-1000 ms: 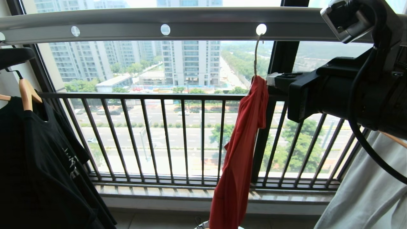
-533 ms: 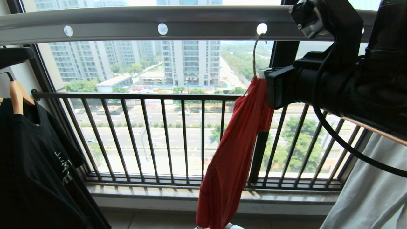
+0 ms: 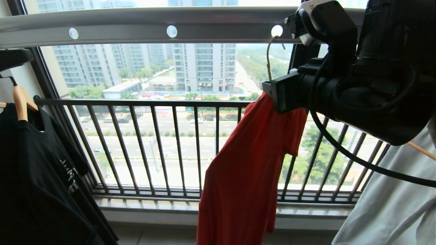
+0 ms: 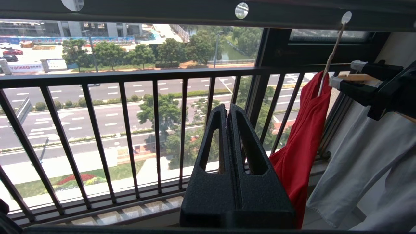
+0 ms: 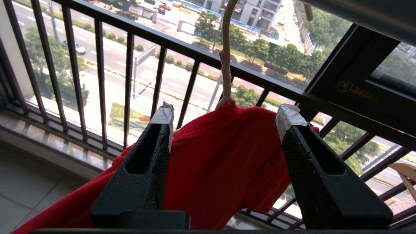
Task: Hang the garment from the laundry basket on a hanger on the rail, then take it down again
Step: Take the clothes off the clothes rack
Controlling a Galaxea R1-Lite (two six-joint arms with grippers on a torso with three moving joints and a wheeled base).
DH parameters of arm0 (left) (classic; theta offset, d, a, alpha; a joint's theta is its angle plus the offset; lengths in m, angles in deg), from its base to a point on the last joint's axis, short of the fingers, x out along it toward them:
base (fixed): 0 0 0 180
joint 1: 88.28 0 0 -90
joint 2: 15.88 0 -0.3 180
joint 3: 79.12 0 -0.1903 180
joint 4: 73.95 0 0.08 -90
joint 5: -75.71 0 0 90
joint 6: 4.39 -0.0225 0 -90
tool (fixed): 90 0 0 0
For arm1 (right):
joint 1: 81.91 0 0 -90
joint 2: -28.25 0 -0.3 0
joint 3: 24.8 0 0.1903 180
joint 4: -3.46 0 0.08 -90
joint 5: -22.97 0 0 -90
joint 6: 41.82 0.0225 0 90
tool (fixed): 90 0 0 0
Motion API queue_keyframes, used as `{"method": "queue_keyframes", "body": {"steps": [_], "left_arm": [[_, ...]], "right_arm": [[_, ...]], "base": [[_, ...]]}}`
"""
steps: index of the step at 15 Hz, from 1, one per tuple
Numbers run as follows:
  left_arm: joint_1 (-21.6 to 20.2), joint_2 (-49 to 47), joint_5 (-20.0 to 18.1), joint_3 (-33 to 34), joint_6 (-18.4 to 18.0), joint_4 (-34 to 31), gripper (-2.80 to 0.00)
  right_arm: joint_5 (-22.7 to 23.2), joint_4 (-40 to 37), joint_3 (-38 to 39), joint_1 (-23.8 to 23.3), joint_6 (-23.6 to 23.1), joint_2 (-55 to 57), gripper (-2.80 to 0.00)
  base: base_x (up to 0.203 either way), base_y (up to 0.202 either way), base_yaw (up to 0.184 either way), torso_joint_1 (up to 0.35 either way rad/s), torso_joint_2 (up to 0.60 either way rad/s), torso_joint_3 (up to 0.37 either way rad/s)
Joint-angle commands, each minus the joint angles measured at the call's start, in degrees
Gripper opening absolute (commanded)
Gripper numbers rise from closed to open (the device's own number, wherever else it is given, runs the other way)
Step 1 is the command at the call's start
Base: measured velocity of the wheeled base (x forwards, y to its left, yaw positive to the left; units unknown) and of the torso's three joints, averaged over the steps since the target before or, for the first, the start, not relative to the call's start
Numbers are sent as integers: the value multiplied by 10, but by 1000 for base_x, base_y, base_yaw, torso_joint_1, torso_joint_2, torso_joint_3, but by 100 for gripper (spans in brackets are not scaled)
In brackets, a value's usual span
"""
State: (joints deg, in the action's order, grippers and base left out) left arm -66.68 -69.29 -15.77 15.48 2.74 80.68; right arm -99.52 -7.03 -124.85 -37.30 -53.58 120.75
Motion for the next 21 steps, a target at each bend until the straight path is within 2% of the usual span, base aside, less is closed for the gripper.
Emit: {"method": "queue_keyframes", "body": {"steps": [1, 5, 13, 18, 21], "left_arm": [[0, 1, 0, 0, 1, 0, -280], [0, 4, 0, -1, 1, 0, -280], [0, 8, 0, -1, 0, 0, -280], [0, 10, 0, -3, 0, 0, -280], [0, 12, 0, -3, 0, 0, -280]], "right_arm": [[-32, 1, -4, 19, -18, 21, 0], [-83, 1, -2, 49, -45, 36, 0], [-96, -3, 5, 50, -55, 39, 0], [-144, -2, -44, 49, -55, 77, 0], [-148, -2, -46, 50, -55, 78, 0]], "base": [[0, 0, 0, 0, 0, 0], [0, 0, 0, 0, 0, 0], [0, 0, 0, 0, 0, 0], [0, 0, 0, 0, 0, 0], [0, 0, 0, 0, 0, 0]]}}
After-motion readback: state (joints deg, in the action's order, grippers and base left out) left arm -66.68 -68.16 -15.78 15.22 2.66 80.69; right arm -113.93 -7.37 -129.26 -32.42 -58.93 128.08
